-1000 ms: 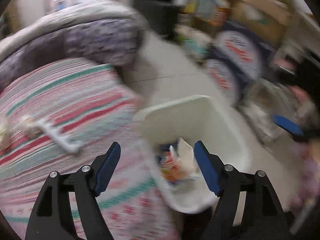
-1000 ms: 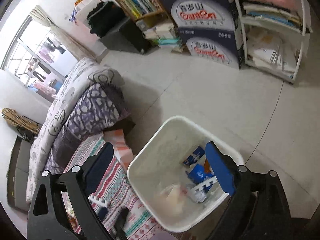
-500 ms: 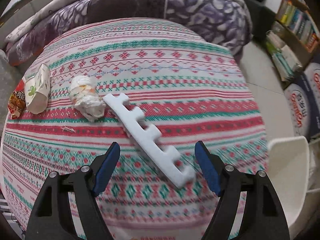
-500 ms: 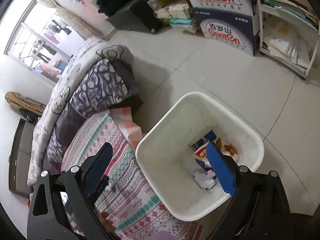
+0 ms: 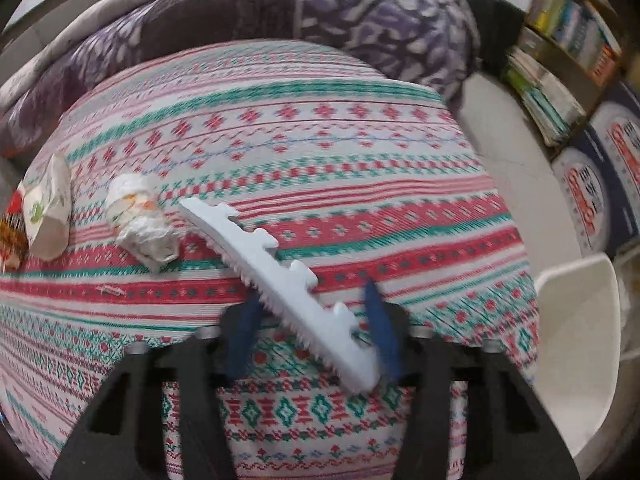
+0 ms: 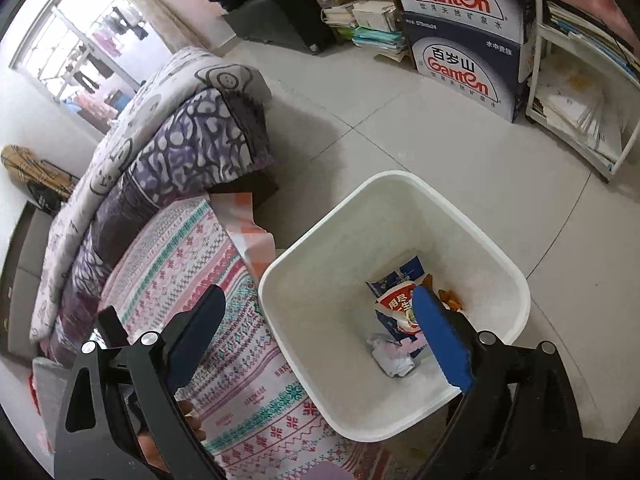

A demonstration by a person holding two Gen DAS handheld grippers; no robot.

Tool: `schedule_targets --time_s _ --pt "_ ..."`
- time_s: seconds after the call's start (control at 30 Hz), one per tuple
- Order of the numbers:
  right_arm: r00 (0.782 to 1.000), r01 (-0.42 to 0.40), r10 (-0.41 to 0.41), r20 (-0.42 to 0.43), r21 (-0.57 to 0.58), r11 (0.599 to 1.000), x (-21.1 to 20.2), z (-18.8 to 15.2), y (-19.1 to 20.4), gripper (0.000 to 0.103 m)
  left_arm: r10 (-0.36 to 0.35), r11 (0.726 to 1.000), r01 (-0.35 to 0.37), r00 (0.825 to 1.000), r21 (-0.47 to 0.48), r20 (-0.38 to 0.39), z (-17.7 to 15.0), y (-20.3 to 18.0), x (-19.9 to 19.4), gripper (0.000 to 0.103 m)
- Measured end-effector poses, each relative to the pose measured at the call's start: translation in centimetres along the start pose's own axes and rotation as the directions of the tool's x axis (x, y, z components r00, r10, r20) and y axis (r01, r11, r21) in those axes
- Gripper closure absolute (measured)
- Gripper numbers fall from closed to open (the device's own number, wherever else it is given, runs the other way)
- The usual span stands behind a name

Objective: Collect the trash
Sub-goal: 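Grasp the white toothed plastic strip with the left tool, then grasp the white wrapped bundle with the right tool while the left tool holds the strip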

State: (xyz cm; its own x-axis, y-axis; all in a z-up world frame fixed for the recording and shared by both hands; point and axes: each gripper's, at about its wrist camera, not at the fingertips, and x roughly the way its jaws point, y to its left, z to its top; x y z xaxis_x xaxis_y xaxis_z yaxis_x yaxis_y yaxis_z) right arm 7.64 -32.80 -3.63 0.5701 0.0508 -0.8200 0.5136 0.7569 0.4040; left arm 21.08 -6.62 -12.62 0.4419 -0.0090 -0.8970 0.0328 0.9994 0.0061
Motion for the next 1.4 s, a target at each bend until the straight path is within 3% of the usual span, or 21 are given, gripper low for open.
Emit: schedule_targets --time_s 0.07,0.13,0.3,0.43,0.6,0.77,0.93,1.17,1.4 --pt "1.000 0.016 -0.016 0.001 -0.035 0.999 0.2 -0.2 0.6 0.013 -0.013 1.000 0.013 1.000 0.028 -0.002 -0.5 -0.3 -0.4 0.086" --pt "1.000 0.029 -0.029 -0.001 -0.075 0.997 0.4 -0.5 1.4 0.013 -0.007 0.998 0.007 1.000 0.066 0.002 -1.3 -0.3 -0.9 0.092" --pt "0.999 0.035 -0.038 -0.018 -0.149 0.988 1.3 -1.4 3.3 0.013 0.009 0.992 -0.013 0.999 0.126 0.036 -3.3 1.4 -2.6 0.092" --pt "0.998 0.051 -0.057 -0.026 -0.191 0.980 2.5 -2.4 4.9 0.013 -0.022 0.994 0.015 0.998 0.108 0.066 -3.9 4.6 -4.6 0.092" --pt "0.998 0.054 -0.063 -0.025 -0.272 0.961 4.0 -4.1 7.9 0.013 -0.069 0.998 0.069 0.995 -0.001 0.077 -4.0 10.5 -6.8 0.093" --pt "0.999 0.034 -0.045 -0.016 -0.404 0.914 5.7 -6.4 12.5 0.013 -0.081 0.988 0.095 0.990 -0.120 0.118 -3.6 16.0 -9.2 0.093" --pt "0.998 -0.038 0.012 -0.059 -0.458 0.888 8.0 -9.1 17.6 0.013 -0.010 0.980 0.044 0.985 -0.194 0.170 -3.4 20.2 -10.8 0.093" --pt "0.995 -0.090 0.052 -0.081 -0.598 0.796 10.9 -13.4 25.4 0.013 0.095 0.968 -0.037 0.969 -0.248 0.229 -3.4 23.9 -12.2 0.093" --pt "0.995 -0.085 0.029 -0.090 -0.716 0.693 14.6 -15.9 30.6 0.013 0.081 0.947 -0.005 0.971 -0.322 0.223 -3.5 26.7 -12.1 0.093"
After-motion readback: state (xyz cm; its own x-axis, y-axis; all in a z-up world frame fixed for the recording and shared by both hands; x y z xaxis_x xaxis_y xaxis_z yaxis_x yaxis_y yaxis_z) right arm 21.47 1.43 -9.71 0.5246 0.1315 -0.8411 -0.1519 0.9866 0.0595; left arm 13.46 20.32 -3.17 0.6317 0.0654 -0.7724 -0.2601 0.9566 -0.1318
